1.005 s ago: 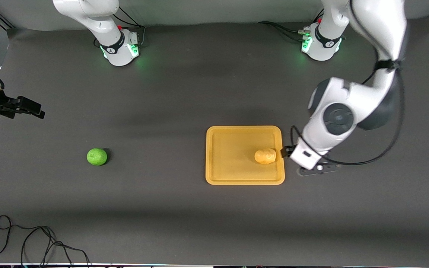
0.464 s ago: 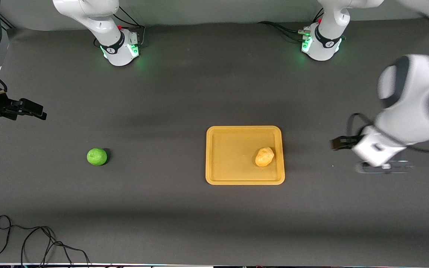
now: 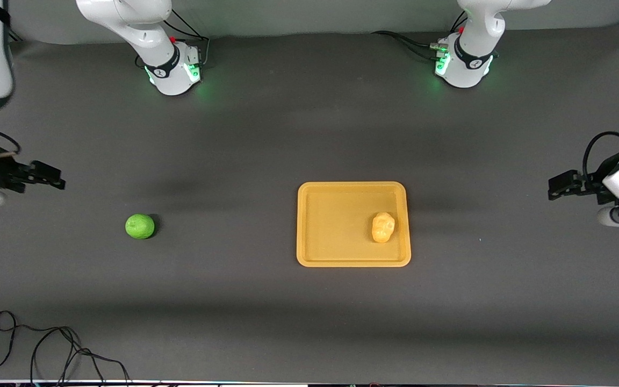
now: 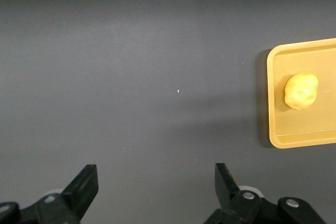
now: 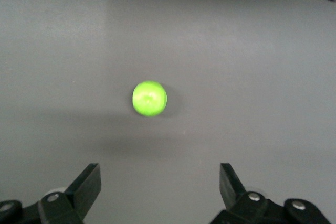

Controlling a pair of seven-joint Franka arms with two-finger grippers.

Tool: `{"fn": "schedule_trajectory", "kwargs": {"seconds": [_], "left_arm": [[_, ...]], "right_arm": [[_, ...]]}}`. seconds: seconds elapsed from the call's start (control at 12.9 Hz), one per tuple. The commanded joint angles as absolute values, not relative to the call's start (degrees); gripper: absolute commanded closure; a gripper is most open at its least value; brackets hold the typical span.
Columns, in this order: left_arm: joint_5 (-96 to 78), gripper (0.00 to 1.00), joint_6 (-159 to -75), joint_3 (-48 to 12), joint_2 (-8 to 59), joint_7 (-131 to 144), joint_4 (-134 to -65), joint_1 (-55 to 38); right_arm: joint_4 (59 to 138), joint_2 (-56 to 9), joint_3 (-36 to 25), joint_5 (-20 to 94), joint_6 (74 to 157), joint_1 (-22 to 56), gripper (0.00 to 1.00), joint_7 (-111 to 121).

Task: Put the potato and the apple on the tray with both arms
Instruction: 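Reach the right gripper down to the green apple and grasp it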

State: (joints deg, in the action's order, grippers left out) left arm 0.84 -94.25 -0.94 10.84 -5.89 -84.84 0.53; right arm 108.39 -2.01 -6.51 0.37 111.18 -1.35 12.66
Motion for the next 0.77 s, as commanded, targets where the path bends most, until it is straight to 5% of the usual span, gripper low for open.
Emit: {"fn": "schedule_trajectory", "kwargs": {"seconds": [0.0,0.23,0.7], "left_arm": [[0.79,0.02,-92.99,-1.14,8.01,-7.38,-85.34,1.84],[0.79,0.02,-90.97,-1.14,6.07,-10.35,-85.52,3.69],[0.70,0.02,-89.38,-1.23,4.57,-11.51,-85.52,5.63]], "right_arm": [[120.90,-1.05,-6.59,0.96,127.29,1.31,0.00,14.24],[125.68,-7.01,-6.50,2.72,139.63,2.37,0.00,10.12],[125.25,-18.53,-6.15,2.81,150.37,3.16,0.00,6.60]]}}
